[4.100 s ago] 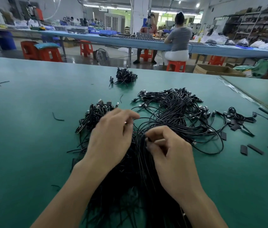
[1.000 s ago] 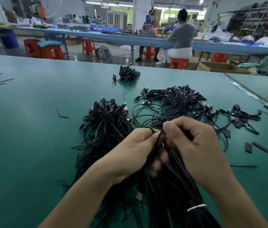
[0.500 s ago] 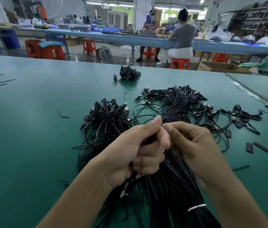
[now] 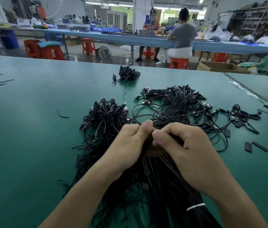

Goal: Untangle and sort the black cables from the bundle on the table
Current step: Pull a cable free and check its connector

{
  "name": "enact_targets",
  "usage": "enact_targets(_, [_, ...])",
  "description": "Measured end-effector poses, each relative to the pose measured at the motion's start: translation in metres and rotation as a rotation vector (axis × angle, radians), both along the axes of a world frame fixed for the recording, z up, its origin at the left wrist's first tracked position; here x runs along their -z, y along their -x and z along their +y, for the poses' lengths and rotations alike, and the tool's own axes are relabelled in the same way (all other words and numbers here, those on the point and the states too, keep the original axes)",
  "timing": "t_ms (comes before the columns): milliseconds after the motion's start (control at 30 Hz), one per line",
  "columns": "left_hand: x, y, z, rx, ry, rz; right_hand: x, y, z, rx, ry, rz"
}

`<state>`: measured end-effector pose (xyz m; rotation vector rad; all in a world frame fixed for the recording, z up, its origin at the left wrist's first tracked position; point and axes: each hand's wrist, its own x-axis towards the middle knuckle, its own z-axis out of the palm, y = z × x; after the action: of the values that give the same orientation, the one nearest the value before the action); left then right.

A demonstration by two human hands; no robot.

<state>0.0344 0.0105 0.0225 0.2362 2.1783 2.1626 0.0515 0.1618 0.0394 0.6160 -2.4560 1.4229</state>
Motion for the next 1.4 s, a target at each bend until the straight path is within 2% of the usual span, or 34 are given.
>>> enact_targets(67, [-0.005, -0.006, 0.001, 0.185, -0.009, -0.133, 0.0, 0.002, 0.003, -0.032, 0.174, -0.035])
enact_targets(133, [-0.007, -0.009, -0.001, 0.301, -0.031, -0.209, 0.001, 0.004, 0.006, -0.011, 0.267, -0.016])
enact_targets(233, [-0.014, -0.01, -0.007, 0.527, -0.262, -0.339, 0.003, 0.007, 0.005, 0.02, 0.332, -0.022])
enact_targets(300, [-0.02, -0.01, -0.011, 0.607, -0.44, -0.362, 0.006, 0.007, 0.001, 0.044, 0.312, -0.084])
enact_targets(400, [-0.026, -0.005, -0.015, 0.54, -0.762, -0.271, 0.011, 0.006, -0.004, 0.044, 0.133, -0.169])
enact_targets(467, [-0.028, -0.001, -0.013, 0.367, -0.901, -0.213, 0.013, 0.004, -0.008, -0.007, 0.017, -0.21])
enact_targets(500, [-0.026, 0.002, -0.011, 0.239, -0.889, -0.168, 0.014, 0.003, -0.01, -0.025, -0.05, -0.199])
enact_targets(567, [-0.019, 0.006, -0.008, 0.035, -0.738, -0.048, 0.013, 0.0, -0.013, -0.049, -0.158, -0.179])
enact_targets(700, [-0.004, 0.012, -0.007, -0.226, -0.228, 0.203, 0.006, -0.004, -0.007, -0.051, -0.207, -0.156])
enact_targets(867, [-0.002, 0.003, -0.004, -0.04, 0.303, 0.08, -0.002, -0.005, 0.002, -0.012, -0.234, -0.027])
enact_targets(900, [-0.002, 0.001, -0.003, 0.013, 0.353, 0.028, -0.002, -0.004, 0.003, 0.006, -0.208, -0.01])
enact_targets(1067, [-0.008, -0.006, -0.005, 0.26, 0.138, -0.239, -0.002, 0.001, 0.006, 0.069, 0.058, 0.017])
enact_targets(1167, [-0.016, -0.007, -0.014, 0.446, -0.037, -0.383, 0.0, 0.002, 0.003, -0.058, 0.195, -0.086])
enact_targets(1233, [-0.018, -0.007, -0.018, 0.55, -0.113, -0.412, -0.001, 0.003, 0.002, -0.195, 0.292, -0.186])
enact_targets(1300, [-0.017, -0.008, -0.018, 0.575, -0.186, -0.408, -0.002, 0.003, 0.004, -0.213, 0.278, -0.185])
enact_targets(1400, [-0.012, -0.008, -0.014, 0.493, -0.231, -0.36, 0.001, 0.004, 0.007, -0.121, 0.206, -0.119])
